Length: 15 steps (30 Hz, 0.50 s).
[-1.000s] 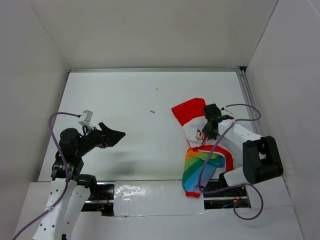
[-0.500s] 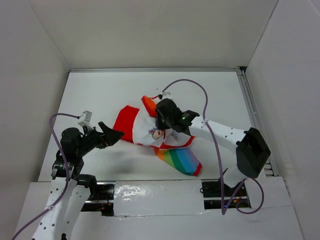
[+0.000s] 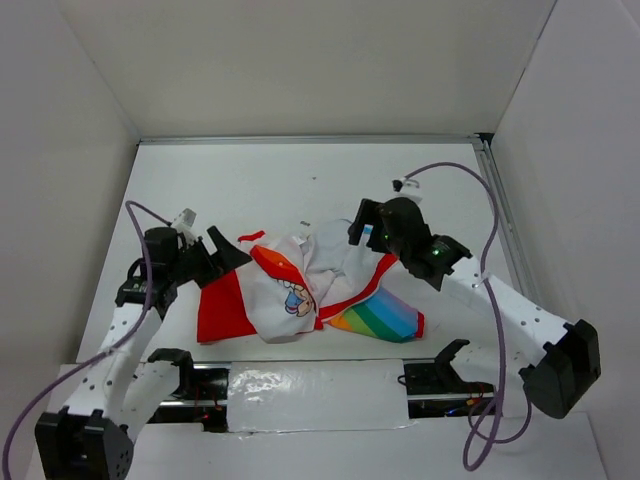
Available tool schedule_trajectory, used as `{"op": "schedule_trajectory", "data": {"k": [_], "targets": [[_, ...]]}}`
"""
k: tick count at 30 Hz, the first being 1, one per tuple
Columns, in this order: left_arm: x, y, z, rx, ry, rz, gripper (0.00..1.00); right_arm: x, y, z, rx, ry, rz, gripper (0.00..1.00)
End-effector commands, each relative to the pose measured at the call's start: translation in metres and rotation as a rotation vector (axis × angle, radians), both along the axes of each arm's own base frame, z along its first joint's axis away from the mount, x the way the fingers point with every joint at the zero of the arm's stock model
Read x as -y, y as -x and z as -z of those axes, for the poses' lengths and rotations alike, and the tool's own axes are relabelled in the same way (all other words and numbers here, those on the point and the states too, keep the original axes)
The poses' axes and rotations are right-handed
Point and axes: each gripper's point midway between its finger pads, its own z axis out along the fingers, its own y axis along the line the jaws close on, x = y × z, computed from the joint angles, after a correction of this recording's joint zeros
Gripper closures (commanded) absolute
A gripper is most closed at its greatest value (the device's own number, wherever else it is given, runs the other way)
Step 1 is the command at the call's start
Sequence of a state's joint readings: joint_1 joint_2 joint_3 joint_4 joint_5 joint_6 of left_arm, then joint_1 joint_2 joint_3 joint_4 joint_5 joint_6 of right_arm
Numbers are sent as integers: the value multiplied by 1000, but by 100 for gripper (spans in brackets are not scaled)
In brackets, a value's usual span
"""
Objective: Zip up the jacket
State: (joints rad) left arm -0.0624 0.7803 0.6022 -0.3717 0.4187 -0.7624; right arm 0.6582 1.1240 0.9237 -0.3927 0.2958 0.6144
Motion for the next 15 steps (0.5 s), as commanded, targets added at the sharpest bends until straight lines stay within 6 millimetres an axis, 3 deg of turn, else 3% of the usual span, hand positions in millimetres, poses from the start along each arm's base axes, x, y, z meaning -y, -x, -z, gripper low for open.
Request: {"op": "schedule_trajectory", "data": {"k": [1, 3, 4, 5, 6, 8, 9, 10, 15], "targets": [[9, -22, -8, 30, 15, 57, 1, 38, -3, 36, -147, 18, 179, 0], [9, -32, -3, 13, 0, 73, 1, 58, -4, 57, -219, 22, 265, 0], [6, -51, 10, -65, -22, 51, 1, 66, -4, 70, -268, 0, 287, 0], [4, -52, 11, -63, -32, 45, 1, 73, -5, 76, -281, 6, 310, 0], [4, -62, 6, -66, -41, 47, 1, 75, -4, 83, -301, 0, 313, 0], [8, -73, 28, -156, -59, 70, 1, 84, -4, 98, -348, -10, 346, 0], [12, -81, 23, -153, -68, 77, 1, 85, -4, 103, -360, -9, 348, 0], [16, -83, 39, -209, -87, 89, 1, 86, -4, 107, -374, -11, 349, 0], [45, -81, 65, -269, -91, 200, 3, 88, -8, 138, -461, -25, 359, 0]]}}
